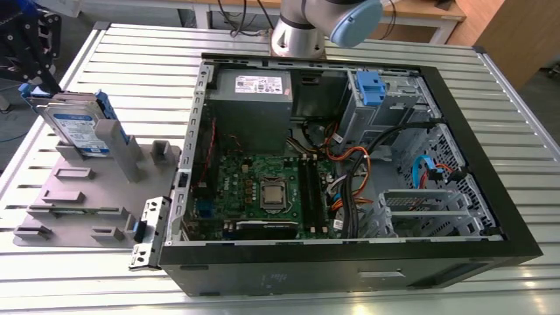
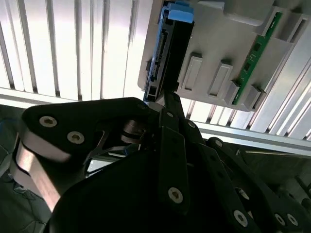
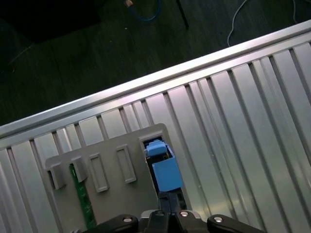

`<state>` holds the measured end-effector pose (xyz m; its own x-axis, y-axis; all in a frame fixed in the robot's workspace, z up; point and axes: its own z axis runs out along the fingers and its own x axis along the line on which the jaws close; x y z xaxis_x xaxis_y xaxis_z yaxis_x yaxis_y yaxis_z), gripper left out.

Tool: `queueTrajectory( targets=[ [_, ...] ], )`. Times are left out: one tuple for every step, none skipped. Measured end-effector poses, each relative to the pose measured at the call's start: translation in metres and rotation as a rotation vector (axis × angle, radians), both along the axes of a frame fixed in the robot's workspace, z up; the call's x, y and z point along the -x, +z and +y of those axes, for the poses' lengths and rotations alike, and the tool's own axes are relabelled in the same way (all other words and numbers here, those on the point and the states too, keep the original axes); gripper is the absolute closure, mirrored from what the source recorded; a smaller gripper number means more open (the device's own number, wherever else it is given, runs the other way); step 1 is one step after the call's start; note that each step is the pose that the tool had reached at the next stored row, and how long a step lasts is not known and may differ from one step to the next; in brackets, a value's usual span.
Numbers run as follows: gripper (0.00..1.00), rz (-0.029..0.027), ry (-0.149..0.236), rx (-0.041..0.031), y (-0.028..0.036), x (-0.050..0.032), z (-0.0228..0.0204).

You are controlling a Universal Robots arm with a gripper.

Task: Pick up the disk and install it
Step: 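Pick up the disk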

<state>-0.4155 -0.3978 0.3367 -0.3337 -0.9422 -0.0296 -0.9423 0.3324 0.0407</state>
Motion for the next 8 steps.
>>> queueTrajectory(
  targets=[
    [0.89,0.0000,0.014,-0.0001,0.0000,0.0000,0.0000],
    [0.89,0.0000,0.028,-0.0001,0.0000,0.0000,0.0000],
    [0.89,-0.0001,0.036,-0.0001,-0.0001,0.0000,0.0000],
    [0.89,0.0000,0.038,0.0000,0.0000,0.0000,0.0000],
    [0.89,0.0000,0.038,0.0000,-0.0001,0.0000,0.0000],
    [0.89,0.0000,0.038,0.0000,-0.0001,0.0000,0.0000],
    [0.89,0.0000,0.038,0.0000,-0.0001,0.0000,0.0000],
    [0.89,-0.0001,0.038,0.0000,-0.0001,0.0000,0.0000]
  ],
)
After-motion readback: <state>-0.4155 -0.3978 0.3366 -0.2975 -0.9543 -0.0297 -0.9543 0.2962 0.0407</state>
